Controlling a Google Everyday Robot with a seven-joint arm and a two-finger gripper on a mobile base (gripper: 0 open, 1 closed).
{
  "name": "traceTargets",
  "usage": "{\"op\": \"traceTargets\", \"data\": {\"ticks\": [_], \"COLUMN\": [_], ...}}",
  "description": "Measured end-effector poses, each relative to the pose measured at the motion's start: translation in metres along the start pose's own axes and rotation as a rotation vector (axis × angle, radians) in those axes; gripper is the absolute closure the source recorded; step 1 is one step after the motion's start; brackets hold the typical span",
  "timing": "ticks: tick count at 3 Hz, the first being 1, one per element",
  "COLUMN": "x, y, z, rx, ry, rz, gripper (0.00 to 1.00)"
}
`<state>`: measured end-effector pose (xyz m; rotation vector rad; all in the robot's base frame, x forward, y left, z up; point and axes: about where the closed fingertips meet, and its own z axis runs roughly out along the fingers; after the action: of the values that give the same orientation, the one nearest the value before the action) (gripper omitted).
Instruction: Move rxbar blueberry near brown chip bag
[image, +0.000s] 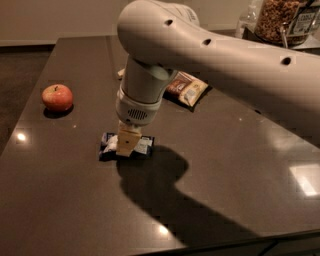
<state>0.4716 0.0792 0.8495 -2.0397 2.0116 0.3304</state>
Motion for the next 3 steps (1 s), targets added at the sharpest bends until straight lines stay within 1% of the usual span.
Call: {"op": "traceTargets", "data": {"ticks": [1, 2, 3], "x": [0.021, 0.047, 0.063], "y": [-0.031, -0.065, -0.085], "z": [-0.024, -0.049, -0.064], "rx": [0.084, 0.175, 0.229], "ry": [0.021, 0.058, 0.083], "rz": [0.059, 0.105, 0.130], "gripper": [1.00, 1.00, 1.00]}}
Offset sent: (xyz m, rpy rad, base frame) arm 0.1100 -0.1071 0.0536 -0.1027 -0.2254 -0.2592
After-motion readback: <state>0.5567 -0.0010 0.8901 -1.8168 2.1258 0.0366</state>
